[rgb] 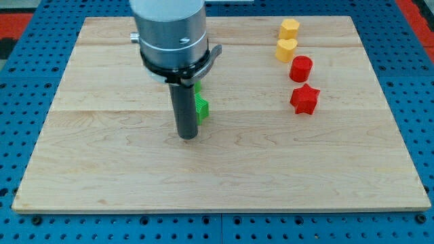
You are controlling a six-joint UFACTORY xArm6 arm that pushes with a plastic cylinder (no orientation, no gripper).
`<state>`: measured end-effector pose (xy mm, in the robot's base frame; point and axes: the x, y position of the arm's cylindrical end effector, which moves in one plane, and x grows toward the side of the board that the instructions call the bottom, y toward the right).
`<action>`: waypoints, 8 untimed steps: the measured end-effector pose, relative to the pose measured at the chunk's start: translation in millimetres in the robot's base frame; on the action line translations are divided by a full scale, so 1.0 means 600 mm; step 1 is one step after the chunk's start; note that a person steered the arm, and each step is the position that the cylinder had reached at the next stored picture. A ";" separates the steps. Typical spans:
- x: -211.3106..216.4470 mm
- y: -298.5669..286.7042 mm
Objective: Move the yellow heart into the yellow hexagon
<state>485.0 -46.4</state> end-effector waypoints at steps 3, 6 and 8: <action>-0.095 0.057; -0.230 0.084; -0.284 0.036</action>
<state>314.6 -25.0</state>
